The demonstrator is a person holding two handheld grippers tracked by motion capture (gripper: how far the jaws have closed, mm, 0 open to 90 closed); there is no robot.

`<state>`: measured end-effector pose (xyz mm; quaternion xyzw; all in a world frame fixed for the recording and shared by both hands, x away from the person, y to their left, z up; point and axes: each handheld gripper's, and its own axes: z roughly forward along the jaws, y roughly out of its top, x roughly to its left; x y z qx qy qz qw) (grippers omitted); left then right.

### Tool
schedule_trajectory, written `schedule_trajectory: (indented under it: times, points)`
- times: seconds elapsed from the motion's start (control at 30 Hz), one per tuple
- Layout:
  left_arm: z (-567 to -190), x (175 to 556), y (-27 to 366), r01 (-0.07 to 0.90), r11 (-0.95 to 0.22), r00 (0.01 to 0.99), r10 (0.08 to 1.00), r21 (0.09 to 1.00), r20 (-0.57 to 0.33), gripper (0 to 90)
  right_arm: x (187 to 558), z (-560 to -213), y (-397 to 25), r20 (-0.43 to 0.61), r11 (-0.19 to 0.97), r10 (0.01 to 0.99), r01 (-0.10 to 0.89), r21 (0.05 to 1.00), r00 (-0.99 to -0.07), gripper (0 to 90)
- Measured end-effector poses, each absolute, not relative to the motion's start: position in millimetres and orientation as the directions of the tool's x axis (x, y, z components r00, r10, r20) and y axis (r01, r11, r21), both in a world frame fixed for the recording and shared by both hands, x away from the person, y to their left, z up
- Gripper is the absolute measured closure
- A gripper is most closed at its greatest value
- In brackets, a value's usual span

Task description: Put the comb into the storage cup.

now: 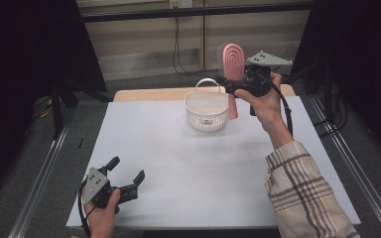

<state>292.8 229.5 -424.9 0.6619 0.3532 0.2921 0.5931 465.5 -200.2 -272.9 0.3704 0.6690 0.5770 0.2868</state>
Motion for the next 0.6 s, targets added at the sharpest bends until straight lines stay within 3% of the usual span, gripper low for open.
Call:
schedule_trajectory:
  times: [0.6]
  points:
    - [-425.0, 292.6, 230.0, 0.125, -0.043, 0.579, 0.815, 0.991, -0.038, 3.7, 474.3, -265.9, -193.3, 0.037, 0.052, 0.834, 0.145, 0.988, -0.551, 19.0]
